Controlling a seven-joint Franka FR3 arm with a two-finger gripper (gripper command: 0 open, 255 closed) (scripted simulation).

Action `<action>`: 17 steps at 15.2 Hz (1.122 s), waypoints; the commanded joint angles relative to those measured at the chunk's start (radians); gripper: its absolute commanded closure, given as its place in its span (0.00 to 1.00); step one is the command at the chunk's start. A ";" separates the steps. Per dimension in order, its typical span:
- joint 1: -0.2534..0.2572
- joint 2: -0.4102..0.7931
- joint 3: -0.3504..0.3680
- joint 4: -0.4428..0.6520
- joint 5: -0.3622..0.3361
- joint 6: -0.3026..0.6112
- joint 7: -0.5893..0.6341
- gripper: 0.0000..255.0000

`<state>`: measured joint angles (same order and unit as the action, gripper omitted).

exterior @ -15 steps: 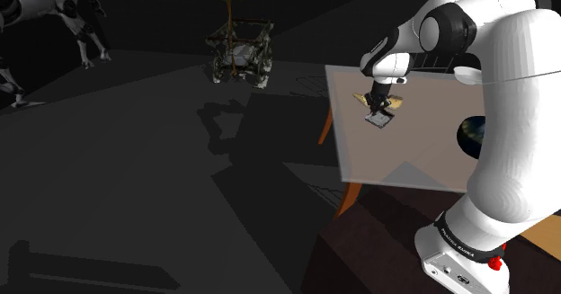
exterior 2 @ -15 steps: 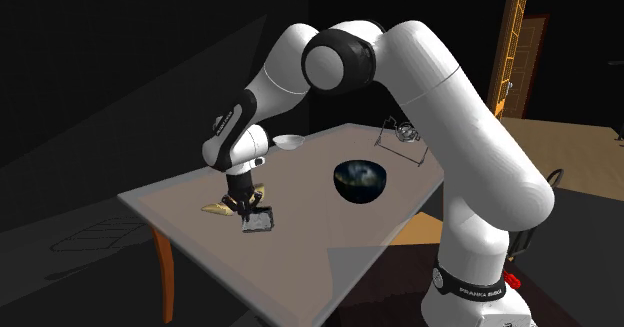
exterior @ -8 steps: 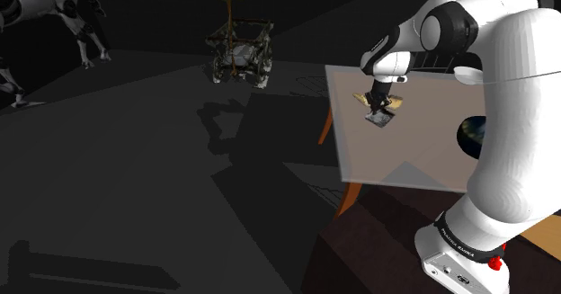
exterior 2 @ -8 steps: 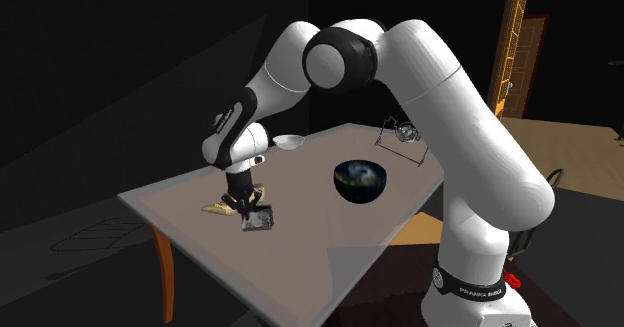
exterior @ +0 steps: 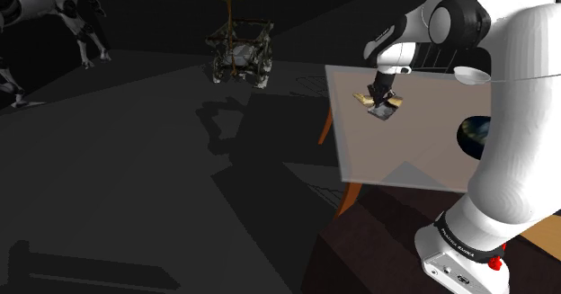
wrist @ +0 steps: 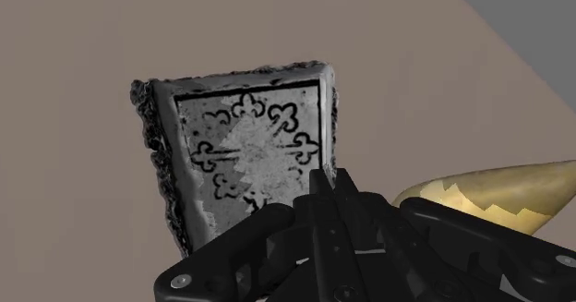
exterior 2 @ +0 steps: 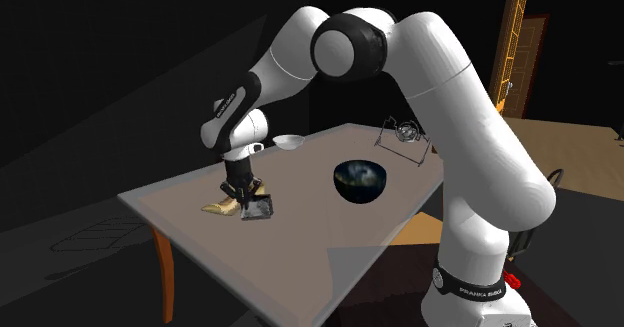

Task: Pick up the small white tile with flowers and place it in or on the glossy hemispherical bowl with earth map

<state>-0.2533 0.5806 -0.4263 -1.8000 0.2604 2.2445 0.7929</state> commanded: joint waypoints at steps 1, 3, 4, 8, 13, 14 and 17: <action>0.006 -0.022 -0.007 -0.001 -0.010 -0.020 0.005 1.00; 0.010 -0.039 -0.013 0.002 -0.018 -0.039 0.010 1.00; 0.012 -0.047 -0.016 0.004 -0.023 -0.048 0.012 1.00; 0.019 -0.079 -0.026 0.013 -0.039 -0.088 0.021 1.00; 0.027 -0.116 -0.038 0.030 -0.058 -0.139 0.032 1.00; 0.028 -0.123 -0.040 0.034 -0.062 -0.149 0.034 1.00; 0.032 -0.143 -0.046 0.048 -0.073 -0.181 0.040 1.00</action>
<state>-0.2214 0.4416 -0.4707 -1.7587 0.1900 2.0740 0.8315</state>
